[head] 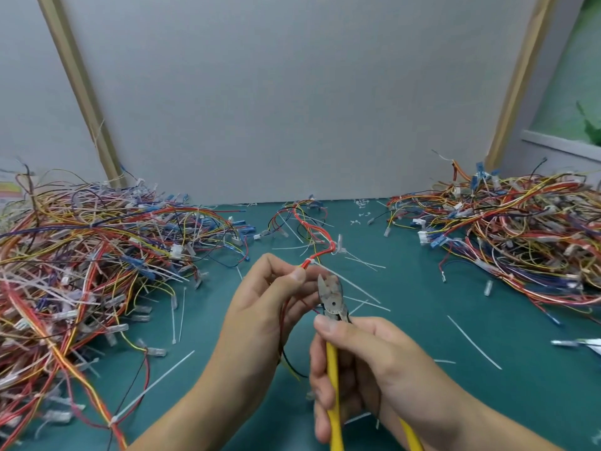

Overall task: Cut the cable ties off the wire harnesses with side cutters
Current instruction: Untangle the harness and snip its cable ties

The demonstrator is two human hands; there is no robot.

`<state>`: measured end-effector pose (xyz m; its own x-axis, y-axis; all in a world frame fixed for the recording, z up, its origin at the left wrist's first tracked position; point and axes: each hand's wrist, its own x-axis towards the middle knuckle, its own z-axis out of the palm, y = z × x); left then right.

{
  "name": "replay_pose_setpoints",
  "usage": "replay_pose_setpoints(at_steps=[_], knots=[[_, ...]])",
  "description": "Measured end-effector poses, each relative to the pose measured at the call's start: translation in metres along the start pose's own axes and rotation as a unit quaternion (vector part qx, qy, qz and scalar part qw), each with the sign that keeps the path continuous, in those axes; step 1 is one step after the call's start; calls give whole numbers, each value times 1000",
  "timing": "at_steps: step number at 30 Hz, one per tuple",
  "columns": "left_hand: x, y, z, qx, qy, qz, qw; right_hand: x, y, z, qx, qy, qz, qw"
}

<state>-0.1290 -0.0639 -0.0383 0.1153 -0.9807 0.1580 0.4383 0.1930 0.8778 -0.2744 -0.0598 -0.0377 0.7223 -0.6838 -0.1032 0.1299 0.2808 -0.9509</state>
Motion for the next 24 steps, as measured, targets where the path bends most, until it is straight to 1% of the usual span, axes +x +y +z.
replay_pose_setpoints(at_steps=[5,9,12,15,19,24], knots=[[-3,6,0,-40,-42,-21,998,1,1,-2,54,-59,12,997],[-6,11,-1,-91,-82,-58,991,1,3,-2,66,-79,-4,995],[-9,13,0,-115,-96,-76,986,1,6,-1,66,-88,-28,994],[-10,12,0,-109,-111,-83,984,1,8,-1,58,-92,-48,993],[-9,10,-1,-77,-133,-81,985,1,9,-1,57,-93,-52,993],[-8,6,-1,-71,-139,-41,987,2,10,-2,75,-103,-54,990]])
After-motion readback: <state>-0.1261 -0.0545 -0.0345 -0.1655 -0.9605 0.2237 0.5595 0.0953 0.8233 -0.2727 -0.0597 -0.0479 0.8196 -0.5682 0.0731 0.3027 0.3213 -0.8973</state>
